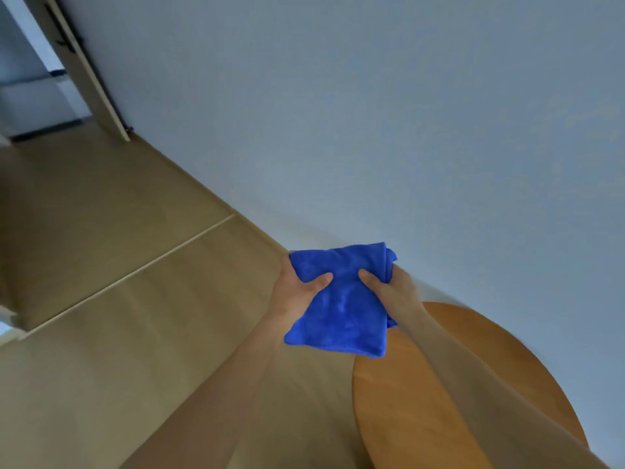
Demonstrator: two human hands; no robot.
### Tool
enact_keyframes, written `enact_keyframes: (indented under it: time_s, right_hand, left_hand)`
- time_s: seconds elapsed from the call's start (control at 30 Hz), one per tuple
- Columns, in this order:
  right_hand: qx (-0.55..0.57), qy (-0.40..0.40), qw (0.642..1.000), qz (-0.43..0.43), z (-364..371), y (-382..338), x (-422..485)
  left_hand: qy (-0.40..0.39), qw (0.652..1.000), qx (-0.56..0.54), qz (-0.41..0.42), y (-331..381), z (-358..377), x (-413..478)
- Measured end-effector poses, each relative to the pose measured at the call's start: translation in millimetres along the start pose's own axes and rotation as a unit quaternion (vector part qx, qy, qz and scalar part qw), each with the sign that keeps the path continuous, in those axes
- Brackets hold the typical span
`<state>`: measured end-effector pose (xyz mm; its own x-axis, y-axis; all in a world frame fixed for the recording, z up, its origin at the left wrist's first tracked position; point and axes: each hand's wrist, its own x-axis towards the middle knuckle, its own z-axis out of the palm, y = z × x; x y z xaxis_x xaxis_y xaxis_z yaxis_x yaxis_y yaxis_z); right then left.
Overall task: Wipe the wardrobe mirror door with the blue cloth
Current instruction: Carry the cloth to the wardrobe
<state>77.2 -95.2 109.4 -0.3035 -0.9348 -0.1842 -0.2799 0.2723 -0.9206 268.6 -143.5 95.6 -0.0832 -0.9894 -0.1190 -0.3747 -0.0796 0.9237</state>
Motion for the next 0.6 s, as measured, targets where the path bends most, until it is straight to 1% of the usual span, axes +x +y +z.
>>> enact_keyframes:
  time_s: [0.07, 0.17, 0.3, 0.37, 0.5, 0.6]
  right_hand:
    - [-0.008, -0.015, 1.0, -0.013, 34.0, -22.5, 1.2]
    - [0.011, -0.038, 0.999, -0.031, 77.0, -52.0, 0.8]
    - [0.003, -0.084, 0.994, -0.065, 135.0, -90.8, -2.9]
    - [-0.001, -0.107, 0.991, -0.08, 158.6, -104.7, -2.4]
    - [-0.006, -0.147, 0.983, -0.112, 202.6, -124.0, 7.4]
    - [0.0, -0.173, 0.98, -0.098, 234.8, -131.5, 21.8]
  left_hand:
    - [0.022, 1.0, 0.003, -0.003, -9.0, -38.7, 7.1]
    - [0.049, 0.999, -0.007, -0.005, -21.7, -88.3, 13.5]
    - [0.109, 0.994, -0.015, -0.015, -37.3, -152.7, 13.5]
    - [0.129, 0.991, -0.01, -0.022, -43.5, -177.5, 12.7]
    - [0.152, 0.988, -0.033, -0.019, -58.7, -217.3, 9.9]
    - [0.177, 0.98, -0.074, -0.061, -63.7, -240.7, 6.5]
